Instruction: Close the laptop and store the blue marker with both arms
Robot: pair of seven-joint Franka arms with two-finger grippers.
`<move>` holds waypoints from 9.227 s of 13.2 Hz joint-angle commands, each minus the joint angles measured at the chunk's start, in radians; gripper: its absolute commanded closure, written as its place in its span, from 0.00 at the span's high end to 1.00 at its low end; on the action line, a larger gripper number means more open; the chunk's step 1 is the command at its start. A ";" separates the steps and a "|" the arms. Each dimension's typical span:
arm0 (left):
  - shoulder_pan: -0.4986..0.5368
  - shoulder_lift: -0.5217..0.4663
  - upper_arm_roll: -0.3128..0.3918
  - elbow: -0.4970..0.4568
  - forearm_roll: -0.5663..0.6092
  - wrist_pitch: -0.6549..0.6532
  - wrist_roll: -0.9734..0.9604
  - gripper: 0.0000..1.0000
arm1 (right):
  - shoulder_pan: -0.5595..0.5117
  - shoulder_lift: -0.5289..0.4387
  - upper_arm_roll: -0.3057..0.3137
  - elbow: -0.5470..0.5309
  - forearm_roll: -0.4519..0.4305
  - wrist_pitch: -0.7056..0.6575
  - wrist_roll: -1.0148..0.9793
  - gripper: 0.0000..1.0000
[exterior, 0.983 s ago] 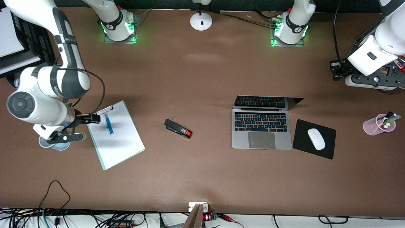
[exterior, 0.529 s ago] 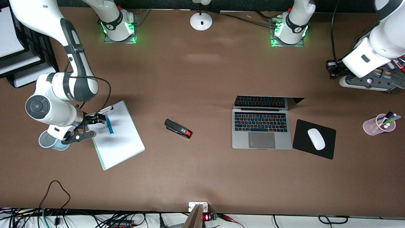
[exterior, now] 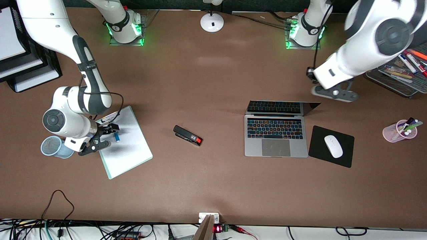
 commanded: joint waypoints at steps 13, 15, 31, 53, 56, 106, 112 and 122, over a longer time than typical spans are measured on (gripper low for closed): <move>0.008 0.029 -0.107 -0.305 -0.017 0.437 -0.161 0.00 | -0.015 0.079 0.044 0.024 0.019 0.103 -0.022 0.96; 0.014 0.047 -0.107 -0.318 -0.016 0.475 -0.161 0.00 | -0.010 0.087 0.044 0.043 0.019 0.106 -0.023 0.93; 0.020 0.106 -0.099 -0.332 -0.002 0.676 -0.147 0.00 | -0.007 0.093 0.044 0.041 0.019 0.106 -0.023 0.46; 0.059 0.382 -0.081 -0.145 0.169 0.928 -0.141 0.00 | -0.007 0.065 0.044 0.043 0.019 0.101 -0.016 0.00; 0.057 0.418 -0.056 -0.143 0.200 0.992 -0.141 0.00 | -0.007 0.036 0.042 0.064 0.016 0.095 -0.017 0.00; 0.045 0.361 -0.139 0.259 0.237 0.223 -0.233 1.00 | -0.348 -0.281 0.039 -0.056 0.680 -0.015 -1.485 0.00; 0.048 0.274 -0.154 0.377 0.225 -0.026 -0.211 1.00 | -0.388 -0.222 0.041 -0.048 0.738 -0.020 -1.598 0.00; 0.005 -0.025 0.120 0.170 0.081 -0.086 0.111 1.00 | -0.411 -0.166 0.041 -0.020 0.849 -0.043 -1.750 0.00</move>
